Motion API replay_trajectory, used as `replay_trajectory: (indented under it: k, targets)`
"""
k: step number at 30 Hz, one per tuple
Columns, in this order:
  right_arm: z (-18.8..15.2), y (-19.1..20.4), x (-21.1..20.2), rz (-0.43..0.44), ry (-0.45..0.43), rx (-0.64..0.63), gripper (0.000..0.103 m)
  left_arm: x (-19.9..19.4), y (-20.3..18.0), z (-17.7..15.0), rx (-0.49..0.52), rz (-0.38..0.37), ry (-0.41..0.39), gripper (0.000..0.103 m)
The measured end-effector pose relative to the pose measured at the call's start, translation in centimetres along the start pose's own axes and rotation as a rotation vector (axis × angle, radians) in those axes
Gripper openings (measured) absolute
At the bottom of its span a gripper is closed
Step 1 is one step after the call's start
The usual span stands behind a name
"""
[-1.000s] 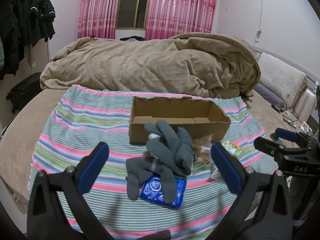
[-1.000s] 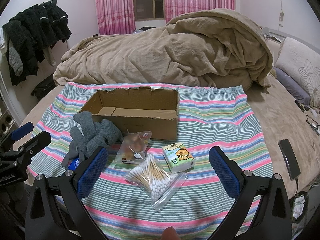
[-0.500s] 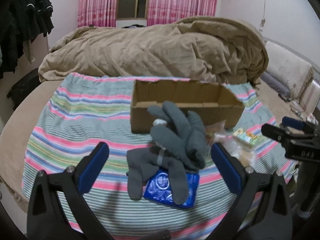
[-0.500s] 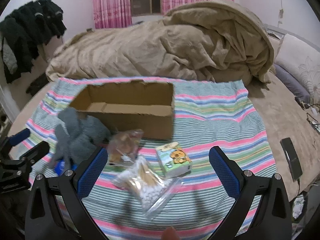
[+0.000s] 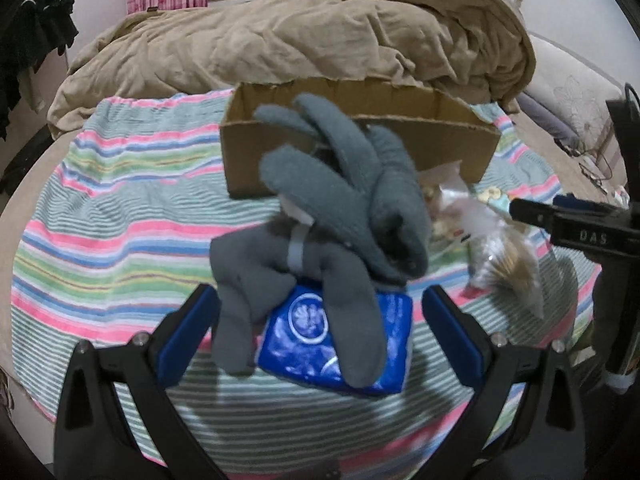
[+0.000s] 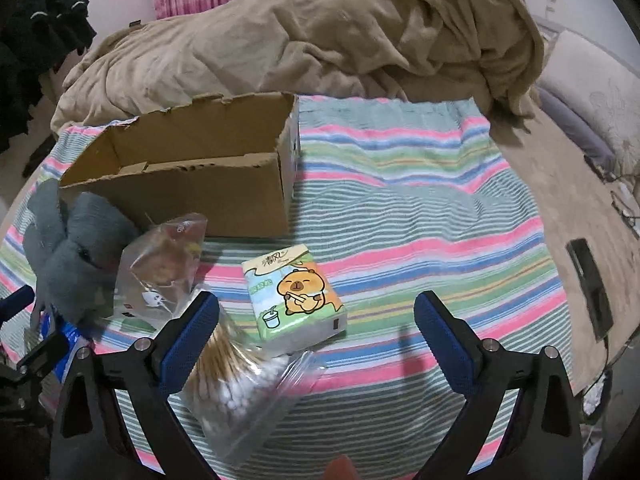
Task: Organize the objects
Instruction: 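Grasp the gray glove with the left tool while the right tool grasps the capybara tissue pack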
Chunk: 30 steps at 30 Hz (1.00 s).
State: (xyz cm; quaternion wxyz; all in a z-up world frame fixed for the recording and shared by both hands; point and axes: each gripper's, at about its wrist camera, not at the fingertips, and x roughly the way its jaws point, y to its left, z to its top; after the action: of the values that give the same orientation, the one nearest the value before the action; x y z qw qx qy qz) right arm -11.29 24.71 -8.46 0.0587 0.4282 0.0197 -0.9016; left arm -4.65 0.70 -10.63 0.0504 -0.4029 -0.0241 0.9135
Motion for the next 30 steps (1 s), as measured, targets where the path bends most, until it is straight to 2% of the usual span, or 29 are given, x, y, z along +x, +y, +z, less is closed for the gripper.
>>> replay_trajectory:
  k: [3,6,9,11,13,14,16,18,23,26,30]
  targets:
    - [0.0,-0.2,0.7,-0.008,0.007,0.008,0.1,-0.3,0.3,0.8,0.0,0.015,-0.048,0.102]
    - [0.0,-0.2,1.6,-0.001,0.028,0.013,0.099,0.7,0.3,1.5,-0.004,-0.004,-0.043,0.102]
    - [-0.1,-0.2,2.6,0.005,0.054,0.013,0.086,2.5,-0.2,1.7,0.009,0.008,-0.028,0.102]
    - [-0.2,-0.2,3.2,0.005,0.057,0.013,0.082,3.3,-0.6,1.9,0.021,0.023,-0.032,0.102]
    - [-0.2,-0.3,3.5,0.001,0.069,0.012,0.067,3.5,-0.9,2.1,0.028,0.025,-0.043,0.099]
    - [-0.2,-0.2,3.4,0.007,0.059,0.006,0.063,3.4,-1.0,2.3,0.026,0.015,-0.053,0.092]
    - [-0.2,-0.2,3.2,0.007,0.044,0.001,0.05,3.2,-1.1,2.4,0.022,-0.001,-0.056,0.085]
    - [-0.3,-0.2,2.7,0.028,0.031,0.002,0.049,3.1,-1.4,2.4,0.028,-0.019,-0.063,0.078]
    - [-0.2,-0.1,1.8,0.045,-0.003,-0.006,0.048,2.7,-2.1,2.1,0.057,-0.04,-0.082,0.047]
    - [0.0,-0.2,1.2,0.055,-0.023,-0.001,0.048,1.9,-2.1,2.1,0.054,-0.07,-0.094,0.038]
    - [0.3,0.0,-0.2,0.071,-0.065,-0.001,0.048,0.7,-2.3,2.1,0.048,-0.106,-0.119,0.035]
